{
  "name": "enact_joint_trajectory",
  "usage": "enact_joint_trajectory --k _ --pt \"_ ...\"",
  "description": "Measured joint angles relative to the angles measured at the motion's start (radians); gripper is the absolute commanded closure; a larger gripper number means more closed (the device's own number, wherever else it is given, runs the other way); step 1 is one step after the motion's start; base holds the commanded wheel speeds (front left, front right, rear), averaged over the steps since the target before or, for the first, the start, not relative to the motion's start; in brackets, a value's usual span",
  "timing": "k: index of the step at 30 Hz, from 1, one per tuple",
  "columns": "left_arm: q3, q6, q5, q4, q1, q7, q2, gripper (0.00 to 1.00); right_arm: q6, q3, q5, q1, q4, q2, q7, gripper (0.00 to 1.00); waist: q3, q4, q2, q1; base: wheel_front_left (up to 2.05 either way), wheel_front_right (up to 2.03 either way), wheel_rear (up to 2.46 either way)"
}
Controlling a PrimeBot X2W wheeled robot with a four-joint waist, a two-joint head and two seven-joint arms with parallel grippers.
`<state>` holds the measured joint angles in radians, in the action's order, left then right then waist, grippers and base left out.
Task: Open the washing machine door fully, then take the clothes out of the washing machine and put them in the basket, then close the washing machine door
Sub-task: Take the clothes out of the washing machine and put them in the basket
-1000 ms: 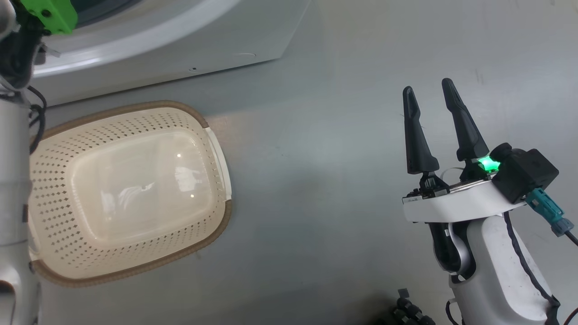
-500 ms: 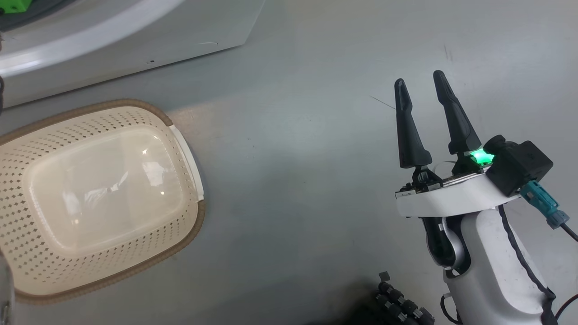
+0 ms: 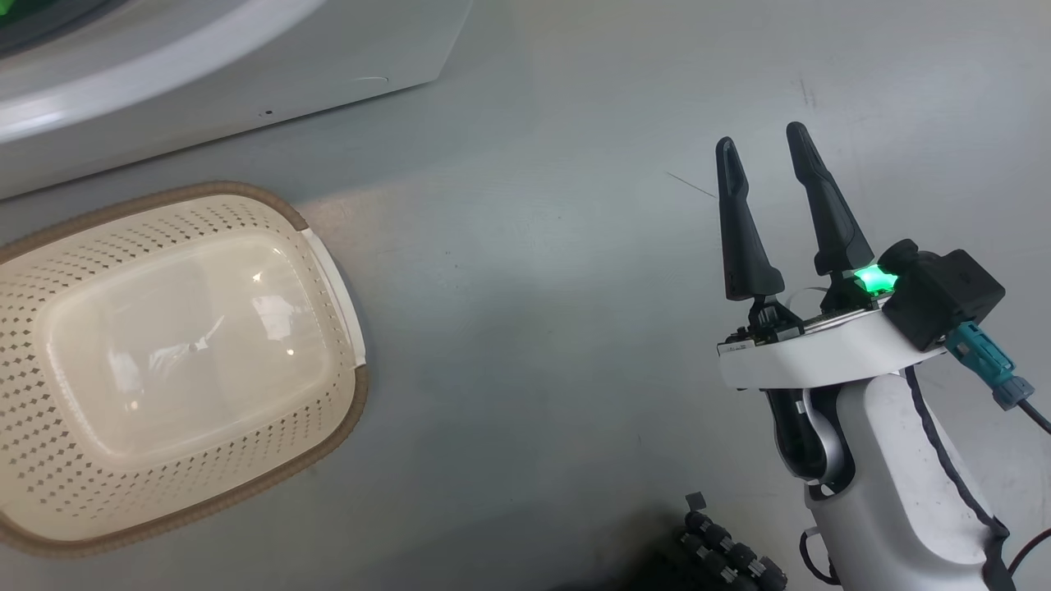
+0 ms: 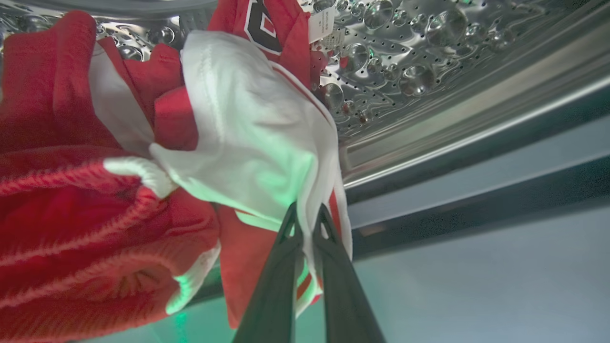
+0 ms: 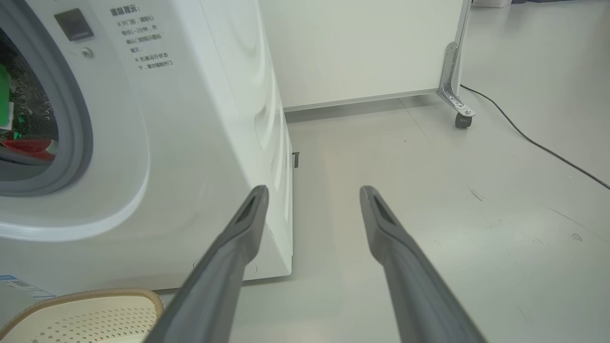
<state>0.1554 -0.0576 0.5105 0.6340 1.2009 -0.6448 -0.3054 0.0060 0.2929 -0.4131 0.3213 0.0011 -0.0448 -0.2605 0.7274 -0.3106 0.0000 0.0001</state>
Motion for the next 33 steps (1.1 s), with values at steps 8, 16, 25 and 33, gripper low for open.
enact_joint_trajectory --k 8,16,25,33 --pt "0.004 -0.007 -0.005 0.005 0.002 0.052 0.006 1.0 0.0 -0.014 0.006 0.005 0.003 0.0 0.0 0.0 -0.002 0.011 0.0 0.0 0.0 0.0 0.0" --pt "-0.002 -0.036 0.003 -0.026 0.0 0.177 0.014 1.0 0.0 -0.039 0.031 0.006 0.011 0.0 0.0 0.0 -0.02 0.04 0.0 0.0 0.0 0.0 0.0" --pt "0.0 -0.054 0.013 -0.107 -0.035 0.354 0.03 1.0 0.002 -0.068 0.07 0.006 0.023 0.0 0.0 0.0 -0.051 0.081 0.0 -0.0001 0.0 0.0 0.0" --pt "0.012 -0.058 0.001 -0.175 -0.15 0.524 0.06 1.0 0.014 -0.091 0.11 -0.001 0.041 -0.001 0.0 0.0 -0.097 0.122 0.0 -0.0001 0.0 0.0 0.0"
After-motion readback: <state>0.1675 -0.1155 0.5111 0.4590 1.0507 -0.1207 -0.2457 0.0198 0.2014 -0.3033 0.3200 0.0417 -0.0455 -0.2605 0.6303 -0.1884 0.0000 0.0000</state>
